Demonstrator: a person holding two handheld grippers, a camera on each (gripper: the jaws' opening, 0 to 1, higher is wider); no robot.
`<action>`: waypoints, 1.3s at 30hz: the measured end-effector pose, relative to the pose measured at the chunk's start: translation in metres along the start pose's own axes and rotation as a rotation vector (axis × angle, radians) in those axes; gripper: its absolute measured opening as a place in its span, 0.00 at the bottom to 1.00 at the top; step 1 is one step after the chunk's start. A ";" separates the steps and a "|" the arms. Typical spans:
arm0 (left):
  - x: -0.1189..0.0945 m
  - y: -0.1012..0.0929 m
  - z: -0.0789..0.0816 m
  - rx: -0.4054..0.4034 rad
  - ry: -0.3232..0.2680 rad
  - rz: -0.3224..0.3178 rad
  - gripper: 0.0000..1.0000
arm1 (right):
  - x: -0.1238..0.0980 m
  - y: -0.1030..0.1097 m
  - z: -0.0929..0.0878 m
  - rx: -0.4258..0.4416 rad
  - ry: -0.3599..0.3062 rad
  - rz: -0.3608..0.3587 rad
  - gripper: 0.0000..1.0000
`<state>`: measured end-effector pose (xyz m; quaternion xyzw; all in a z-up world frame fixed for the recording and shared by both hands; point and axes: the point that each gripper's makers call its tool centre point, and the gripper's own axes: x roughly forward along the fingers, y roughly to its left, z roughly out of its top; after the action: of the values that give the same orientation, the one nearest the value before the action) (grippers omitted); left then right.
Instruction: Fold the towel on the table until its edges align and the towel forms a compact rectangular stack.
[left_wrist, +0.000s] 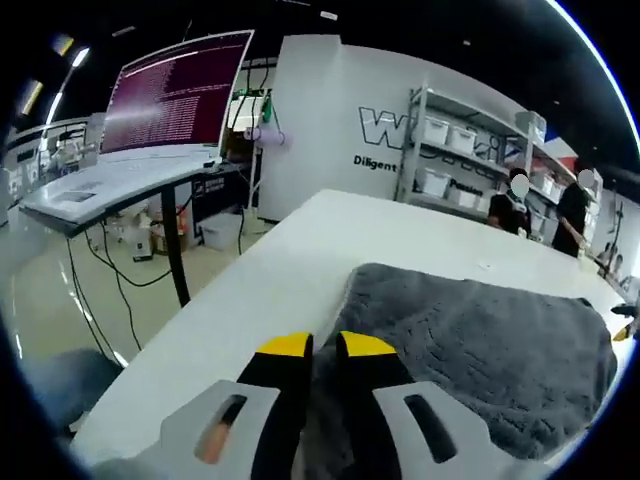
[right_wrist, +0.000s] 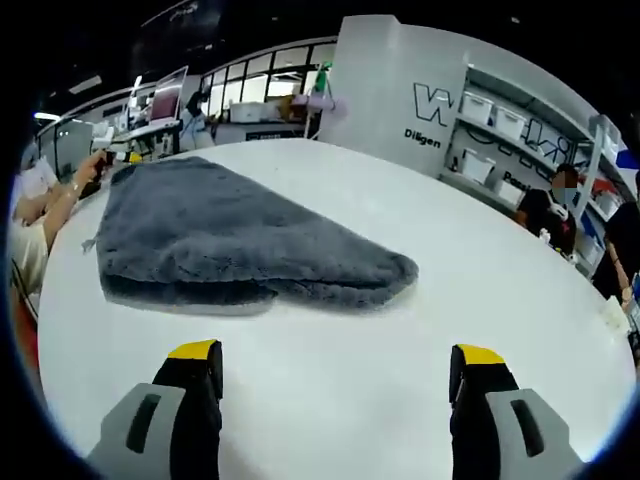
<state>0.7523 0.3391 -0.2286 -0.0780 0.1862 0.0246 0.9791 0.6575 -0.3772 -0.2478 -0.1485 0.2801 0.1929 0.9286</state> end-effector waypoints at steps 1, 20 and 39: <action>0.001 -0.001 0.001 -0.002 -0.001 -0.004 0.29 | 0.000 -0.001 0.000 0.000 0.001 0.001 0.96; 0.000 -0.117 0.003 0.075 -0.001 -0.503 0.88 | 0.016 0.034 0.014 0.009 -0.059 0.133 0.85; -0.001 -0.125 -0.002 0.108 0.019 -0.533 0.97 | 0.045 0.071 0.031 0.099 -0.169 0.240 0.30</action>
<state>0.7598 0.2150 -0.2121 -0.0723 0.1691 -0.2448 0.9520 0.6752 -0.2909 -0.2613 -0.0515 0.2259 0.3002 0.9253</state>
